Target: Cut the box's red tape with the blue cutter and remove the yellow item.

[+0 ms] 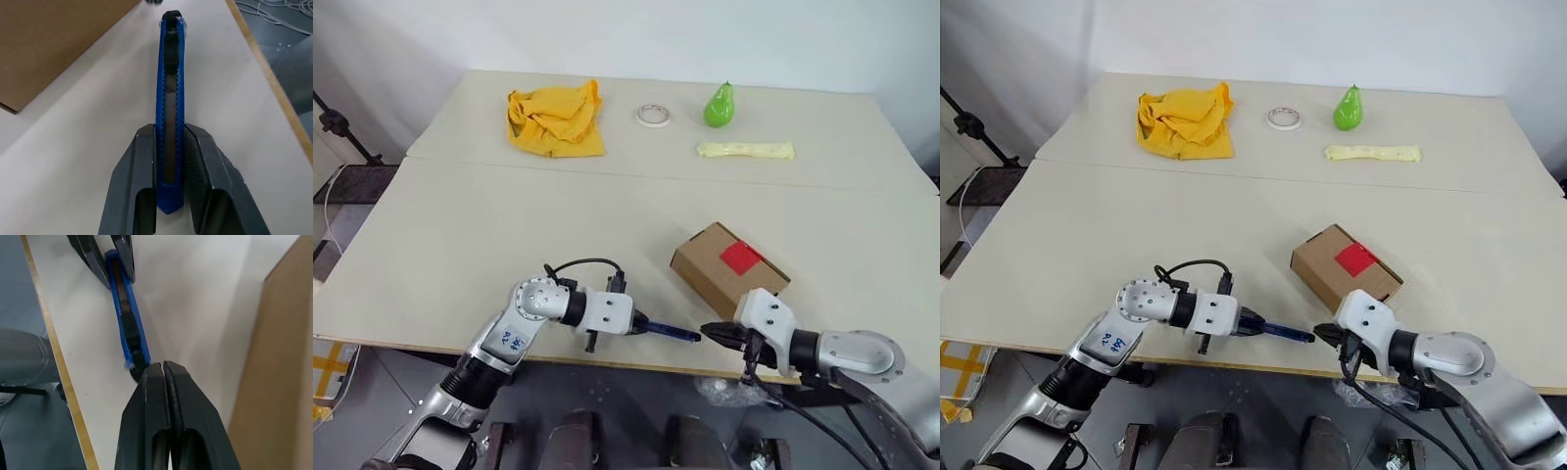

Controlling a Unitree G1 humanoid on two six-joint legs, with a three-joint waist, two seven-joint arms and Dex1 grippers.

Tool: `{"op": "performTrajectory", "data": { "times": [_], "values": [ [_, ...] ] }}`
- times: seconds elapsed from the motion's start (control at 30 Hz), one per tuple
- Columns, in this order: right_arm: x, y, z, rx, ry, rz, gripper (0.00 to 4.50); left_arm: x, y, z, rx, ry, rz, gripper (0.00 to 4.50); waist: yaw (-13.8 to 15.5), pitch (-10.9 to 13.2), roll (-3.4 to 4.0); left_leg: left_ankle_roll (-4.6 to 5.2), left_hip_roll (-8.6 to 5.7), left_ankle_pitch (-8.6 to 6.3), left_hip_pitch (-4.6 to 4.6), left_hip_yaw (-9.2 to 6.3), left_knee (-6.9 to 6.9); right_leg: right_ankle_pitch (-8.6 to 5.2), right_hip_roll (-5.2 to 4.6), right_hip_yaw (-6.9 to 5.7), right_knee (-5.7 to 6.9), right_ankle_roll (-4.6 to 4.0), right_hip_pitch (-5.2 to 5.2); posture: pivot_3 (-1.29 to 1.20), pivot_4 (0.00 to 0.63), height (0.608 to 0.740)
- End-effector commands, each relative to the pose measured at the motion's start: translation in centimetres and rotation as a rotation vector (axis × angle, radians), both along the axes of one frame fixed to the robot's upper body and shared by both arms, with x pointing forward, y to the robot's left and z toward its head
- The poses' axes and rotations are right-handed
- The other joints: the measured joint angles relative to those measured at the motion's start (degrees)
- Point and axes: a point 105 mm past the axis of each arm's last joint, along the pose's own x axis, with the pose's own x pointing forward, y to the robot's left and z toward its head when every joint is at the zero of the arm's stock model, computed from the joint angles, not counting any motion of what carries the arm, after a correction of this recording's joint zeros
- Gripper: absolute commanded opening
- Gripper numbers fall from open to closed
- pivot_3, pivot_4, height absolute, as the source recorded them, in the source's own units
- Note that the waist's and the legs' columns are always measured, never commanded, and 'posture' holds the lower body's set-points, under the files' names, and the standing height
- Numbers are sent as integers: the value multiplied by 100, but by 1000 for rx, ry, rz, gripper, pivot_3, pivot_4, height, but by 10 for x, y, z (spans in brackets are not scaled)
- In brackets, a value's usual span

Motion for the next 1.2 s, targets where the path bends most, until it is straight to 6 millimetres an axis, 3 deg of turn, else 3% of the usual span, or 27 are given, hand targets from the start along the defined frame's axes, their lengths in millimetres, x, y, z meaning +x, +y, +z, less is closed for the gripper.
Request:
{"op": "performTrajectory", "data": {
  "times": [0.03,0.3,0.57,0.7,1.2],
  "values": [
    [5,7,-1,11,-25,3,57,-16,-4,-20,55,77,-38,461,-3,0,0,0,0,0,1,1,0,0,0,0,0,0,0,0,150,740],
    [2,17,-15,1,-16,54,57,-15,-1,-20,76,82,-24,461,-6,-1,2,0,0,-1,2,4,-1,0,0,0,0,0,-1,0,150,740],
    [-7,4,1,31,-52,75,57,-17,0,-21,89,102,-23,461,0,-1,2,1,0,-2,4,7,-2,0,0,1,-2,0,1,0,150,740],
    [-14,8,5,55,-39,119,57,-18,-1,-22,98,108,-31,461,-4,-1,2,1,1,-3,8,10,-2,0,1,2,-9,0,1,0,150,740],
    [-10,18,-17,27,-5,131,57,-19,-3,-21,102,110,-38,461,-8,-3,4,-1,2,-4,11,13,-2,0,1,3,-22,0,1,0,150,740]
  ]
}}
